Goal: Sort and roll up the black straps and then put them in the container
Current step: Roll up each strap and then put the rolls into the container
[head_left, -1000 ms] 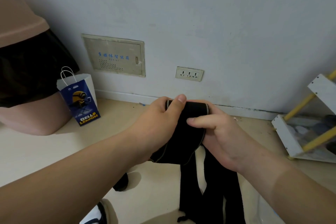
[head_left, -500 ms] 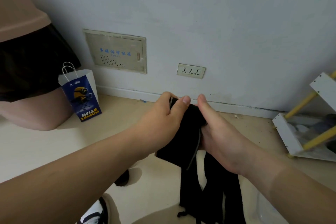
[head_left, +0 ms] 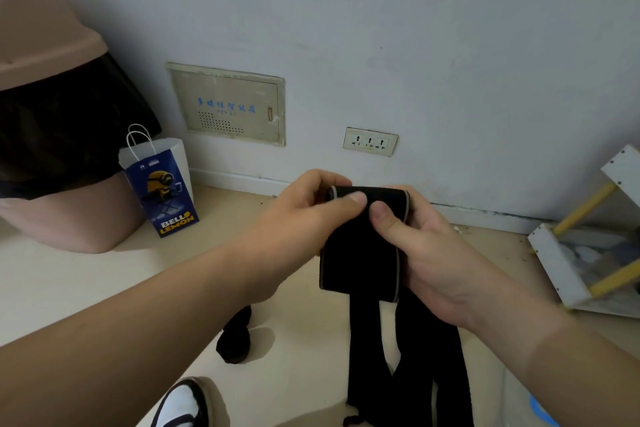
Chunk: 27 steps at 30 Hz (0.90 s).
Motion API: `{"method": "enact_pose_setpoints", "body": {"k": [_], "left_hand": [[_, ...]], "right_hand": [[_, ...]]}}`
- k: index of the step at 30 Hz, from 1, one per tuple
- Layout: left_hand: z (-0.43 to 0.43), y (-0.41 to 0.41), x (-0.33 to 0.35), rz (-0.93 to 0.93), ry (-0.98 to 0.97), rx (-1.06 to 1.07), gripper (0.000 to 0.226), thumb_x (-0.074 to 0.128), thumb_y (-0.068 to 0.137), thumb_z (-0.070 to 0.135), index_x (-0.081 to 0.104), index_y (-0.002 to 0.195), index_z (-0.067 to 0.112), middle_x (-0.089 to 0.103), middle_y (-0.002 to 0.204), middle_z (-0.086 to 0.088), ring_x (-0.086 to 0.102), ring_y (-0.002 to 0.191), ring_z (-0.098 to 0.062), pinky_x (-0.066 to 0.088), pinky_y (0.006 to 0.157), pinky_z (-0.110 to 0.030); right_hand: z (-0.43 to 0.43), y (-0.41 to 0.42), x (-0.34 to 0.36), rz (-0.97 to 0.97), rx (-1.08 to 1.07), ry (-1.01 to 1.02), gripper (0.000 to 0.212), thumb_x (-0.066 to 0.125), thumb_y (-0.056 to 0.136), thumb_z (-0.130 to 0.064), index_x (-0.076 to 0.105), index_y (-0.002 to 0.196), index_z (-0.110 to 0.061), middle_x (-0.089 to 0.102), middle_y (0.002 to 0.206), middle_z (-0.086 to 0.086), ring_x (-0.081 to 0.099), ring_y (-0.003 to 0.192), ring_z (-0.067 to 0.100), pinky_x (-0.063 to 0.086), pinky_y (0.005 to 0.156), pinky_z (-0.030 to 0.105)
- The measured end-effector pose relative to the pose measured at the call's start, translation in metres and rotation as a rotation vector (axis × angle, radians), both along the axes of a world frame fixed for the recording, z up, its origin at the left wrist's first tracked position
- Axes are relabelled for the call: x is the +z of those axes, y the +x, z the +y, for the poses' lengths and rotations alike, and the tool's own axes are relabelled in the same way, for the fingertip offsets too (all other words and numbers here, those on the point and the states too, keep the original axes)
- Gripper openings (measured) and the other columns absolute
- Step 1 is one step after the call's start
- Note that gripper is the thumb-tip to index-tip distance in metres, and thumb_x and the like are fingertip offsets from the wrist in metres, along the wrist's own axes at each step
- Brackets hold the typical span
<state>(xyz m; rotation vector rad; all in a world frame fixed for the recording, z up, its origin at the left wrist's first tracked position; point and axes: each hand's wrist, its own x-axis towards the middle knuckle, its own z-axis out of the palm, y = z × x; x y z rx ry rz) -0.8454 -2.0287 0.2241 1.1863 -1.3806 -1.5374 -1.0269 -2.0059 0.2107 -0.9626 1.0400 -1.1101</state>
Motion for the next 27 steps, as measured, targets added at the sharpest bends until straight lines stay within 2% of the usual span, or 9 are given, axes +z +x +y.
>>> {"method": "enact_pose_setpoints", "body": {"k": [4, 8, 11, 13, 15, 16, 19, 23, 27], "left_hand": [[0.000, -0.003, -0.001, 0.000, 0.204, -0.066, 0.049, 0.054, 0.098, 0.067, 0.070, 0.123, 0.028, 0.079, 0.116, -0.004, 0.077, 0.107, -0.025, 0.057, 0.103, -0.052], [0.001, -0.005, -0.002, -0.028, 0.107, -0.038, 0.038, 0.057, 0.101, 0.057, 0.067, 0.122, 0.027, 0.079, 0.112, -0.002, 0.078, 0.101, -0.021, 0.062, 0.095, -0.054], [0.000, -0.007, -0.003, -0.065, -0.014, 0.010, 0.031, 0.065, 0.092, 0.060, 0.067, 0.112, 0.036, 0.078, 0.103, 0.002, 0.077, 0.099, -0.024, 0.063, 0.090, -0.054], [0.000, -0.007, -0.005, -0.074, -0.064, 0.025, 0.020, 0.066, 0.093, 0.055, 0.065, 0.106, 0.040, 0.076, 0.098, 0.003, 0.076, 0.093, -0.021, 0.064, 0.077, -0.042], [0.001, -0.006, -0.003, -0.057, -0.112, 0.017, 0.009, 0.066, 0.101, 0.039, 0.062, 0.109, 0.039, 0.074, 0.100, 0.000, 0.074, 0.084, -0.016, 0.057, 0.063, -0.031], [0.001, -0.005, -0.002, -0.056, -0.137, 0.009, 0.012, 0.065, 0.103, 0.032, 0.061, 0.112, 0.037, 0.073, 0.102, -0.001, 0.074, 0.080, -0.015, 0.057, 0.061, -0.029], [0.001, -0.003, -0.005, -0.101, -0.239, -0.045, 0.024, 0.066, 0.103, 0.020, 0.059, 0.117, 0.038, 0.069, 0.107, 0.002, 0.076, 0.087, -0.021, 0.065, 0.067, -0.037], [0.002, -0.003, -0.011, -0.126, -0.293, -0.128, 0.035, 0.067, 0.100, 0.010, 0.061, 0.114, 0.042, 0.070, 0.107, 0.003, 0.075, 0.099, -0.024, 0.065, 0.084, -0.043], [-0.001, -0.004, -0.011, -0.068, -0.203, -0.072, 0.043, 0.073, 0.091, -0.002, 0.066, 0.106, 0.038, 0.070, 0.104, 0.003, 0.072, 0.084, -0.016, 0.060, 0.078, -0.034]], "right_hand": [[-0.002, -0.002, -0.005, 0.025, 0.024, -0.103, 0.036, 0.077, 0.077, -0.015, 0.073, 0.111, -0.024, 0.076, 0.098, 0.008, 0.075, 0.095, 0.027, 0.063, 0.088, 0.044], [-0.004, -0.003, -0.006, 0.031, 0.020, -0.099, 0.036, 0.074, 0.084, 0.002, 0.076, 0.107, -0.026, 0.076, 0.105, 0.012, 0.075, 0.099, 0.032, 0.064, 0.085, 0.046], [-0.005, -0.003, -0.001, -0.004, 0.006, -0.028, 0.049, 0.064, 0.088, 0.015, 0.075, 0.114, -0.026, 0.075, 0.113, 0.014, 0.075, 0.103, 0.033, 0.062, 0.096, 0.051], [-0.004, -0.003, 0.005, -0.072, 0.027, 0.032, 0.048, 0.065, 0.087, 0.006, 0.072, 0.125, -0.022, 0.076, 0.115, 0.014, 0.076, 0.103, 0.033, 0.062, 0.095, 0.052], [-0.003, -0.002, 0.011, -0.139, 0.089, 0.103, 0.041, 0.064, 0.090, -0.014, 0.071, 0.131, -0.013, 0.076, 0.121, 0.016, 0.076, 0.108, 0.035, 0.061, 0.094, 0.052], [-0.003, -0.002, 0.012, -0.145, 0.111, 0.144, 0.040, 0.061, 0.096, -0.026, 0.071, 0.132, -0.011, 0.076, 0.125, 0.017, 0.075, 0.113, 0.037, 0.061, 0.098, 0.054], [-0.002, -0.002, 0.009, -0.091, 0.084, 0.233, 0.053, 0.051, 0.104, -0.057, 0.075, 0.129, -0.017, 0.078, 0.124, 0.013, 0.077, 0.112, 0.032, 0.063, 0.090, 0.046], [-0.004, -0.002, 0.004, -0.001, 0.047, 0.207, 0.056, 0.053, 0.100, -0.063, 0.078, 0.124, -0.019, 0.079, 0.120, 0.011, 0.078, 0.107, 0.028, 0.060, 0.090, 0.044], [-0.006, -0.002, -0.001, 0.032, 0.003, 0.117, 0.054, 0.061, 0.094, -0.054, 0.072, 0.129, -0.015, 0.078, 0.123, 0.013, 0.077, 0.109, 0.032, 0.062, 0.090, 0.048]]}}
